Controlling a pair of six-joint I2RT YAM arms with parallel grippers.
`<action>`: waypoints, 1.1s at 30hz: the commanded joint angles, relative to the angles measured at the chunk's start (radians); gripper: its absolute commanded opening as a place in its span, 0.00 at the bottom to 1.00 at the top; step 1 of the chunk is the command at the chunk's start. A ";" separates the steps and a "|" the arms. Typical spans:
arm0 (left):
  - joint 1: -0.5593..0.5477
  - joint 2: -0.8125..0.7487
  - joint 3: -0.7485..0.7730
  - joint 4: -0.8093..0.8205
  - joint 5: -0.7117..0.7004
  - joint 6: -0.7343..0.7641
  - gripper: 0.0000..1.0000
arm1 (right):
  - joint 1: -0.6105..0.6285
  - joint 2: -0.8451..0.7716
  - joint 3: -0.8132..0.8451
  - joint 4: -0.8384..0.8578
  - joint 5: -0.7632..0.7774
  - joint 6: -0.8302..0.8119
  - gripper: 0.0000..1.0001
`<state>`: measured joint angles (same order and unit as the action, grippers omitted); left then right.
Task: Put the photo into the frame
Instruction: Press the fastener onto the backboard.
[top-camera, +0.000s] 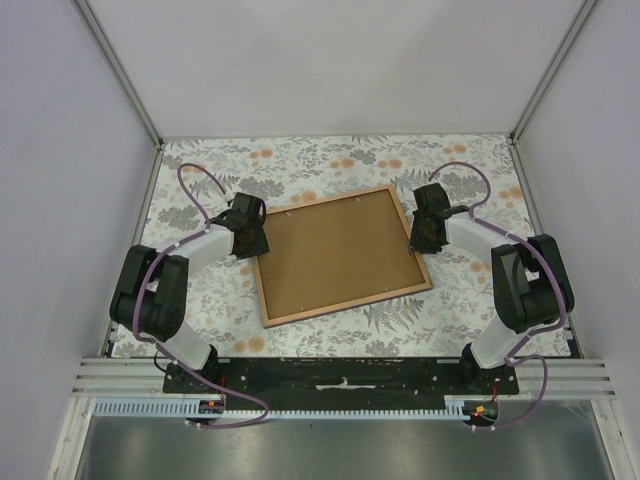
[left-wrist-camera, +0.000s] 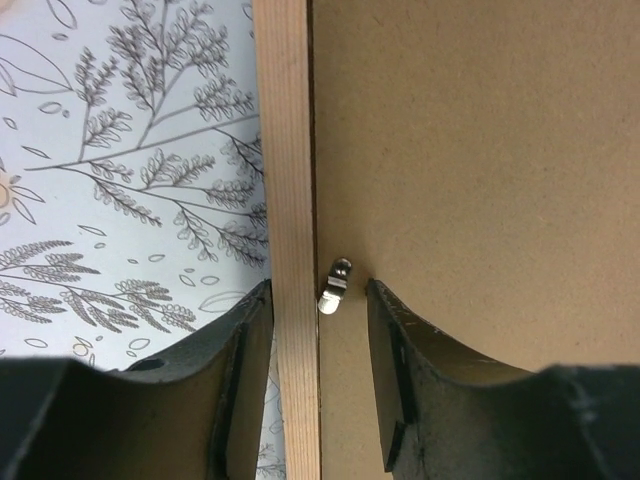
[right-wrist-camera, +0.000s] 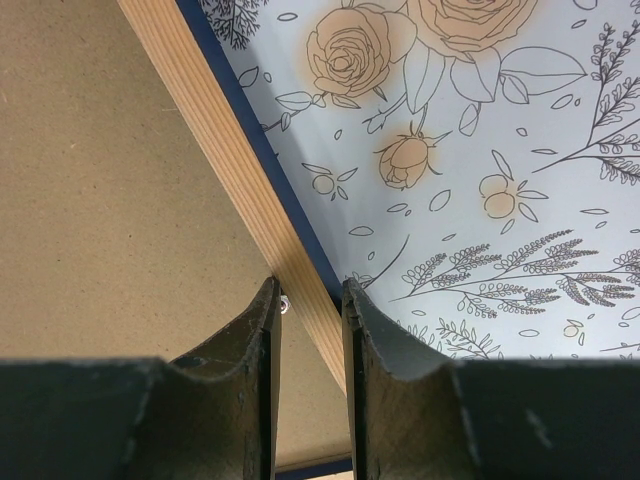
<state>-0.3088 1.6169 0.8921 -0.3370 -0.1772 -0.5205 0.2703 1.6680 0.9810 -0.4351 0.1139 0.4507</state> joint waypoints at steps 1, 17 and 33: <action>-0.015 -0.040 -0.028 -0.059 0.122 0.056 0.49 | 0.003 0.009 0.038 0.021 0.000 0.019 0.00; 0.000 -0.008 -0.041 -0.073 0.093 0.060 0.22 | 0.001 0.010 0.039 0.022 -0.003 0.019 0.00; 0.005 0.035 -0.007 -0.030 0.074 0.002 0.02 | 0.001 -0.007 0.024 0.022 0.003 0.005 0.00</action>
<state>-0.2928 1.5986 0.8806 -0.3702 -0.1474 -0.4858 0.2680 1.6699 0.9836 -0.4366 0.1177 0.4438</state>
